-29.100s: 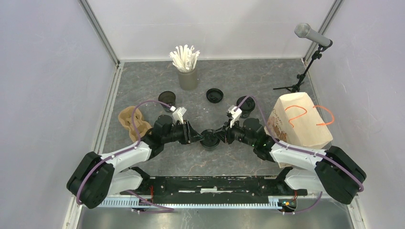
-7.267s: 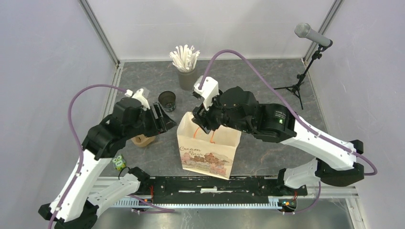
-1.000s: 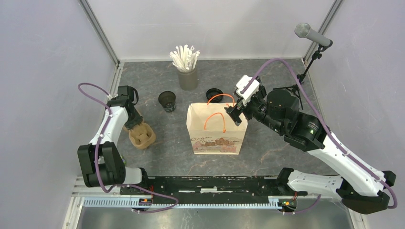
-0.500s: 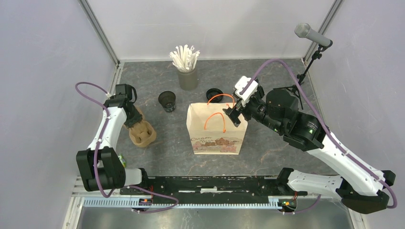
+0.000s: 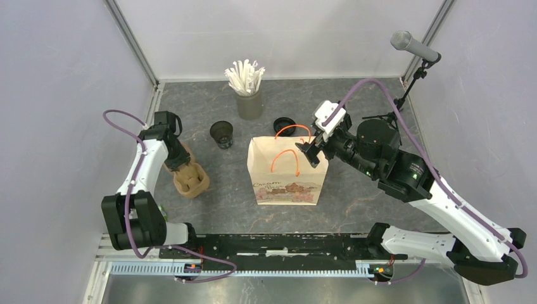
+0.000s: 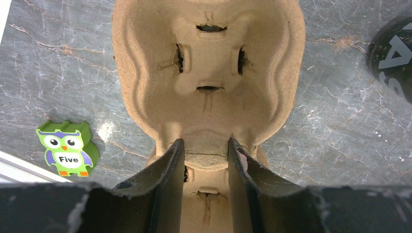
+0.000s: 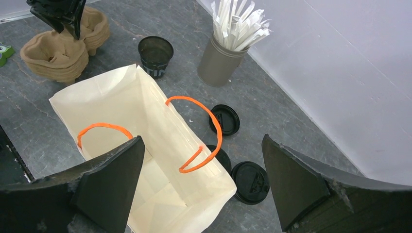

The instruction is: Pack the takeout coffee

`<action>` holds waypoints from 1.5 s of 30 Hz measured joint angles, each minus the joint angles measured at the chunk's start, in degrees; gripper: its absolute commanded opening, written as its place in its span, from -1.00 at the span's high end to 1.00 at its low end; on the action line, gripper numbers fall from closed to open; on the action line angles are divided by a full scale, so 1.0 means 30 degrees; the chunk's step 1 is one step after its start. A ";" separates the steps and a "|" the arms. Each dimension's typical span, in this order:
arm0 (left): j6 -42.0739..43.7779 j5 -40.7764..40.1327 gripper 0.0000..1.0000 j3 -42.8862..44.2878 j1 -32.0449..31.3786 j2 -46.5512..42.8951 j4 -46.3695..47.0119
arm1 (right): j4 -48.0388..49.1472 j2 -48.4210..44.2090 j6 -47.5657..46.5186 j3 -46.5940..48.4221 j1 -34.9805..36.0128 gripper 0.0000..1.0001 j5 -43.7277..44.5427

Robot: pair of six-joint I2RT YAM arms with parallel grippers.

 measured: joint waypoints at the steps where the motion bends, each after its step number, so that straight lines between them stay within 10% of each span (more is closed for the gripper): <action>1: 0.0000 0.0095 0.24 0.0036 0.0000 0.0000 -0.0007 | 0.0000 0.0000 0.0007 -0.0007 0.0000 -0.96 -0.0015; 45: 0.0036 0.0430 0.12 0.1355 0.0000 0.0328 -0.1333 | 0.1698 -0.0036 -0.0015 -0.1763 0.0000 -0.96 -0.0605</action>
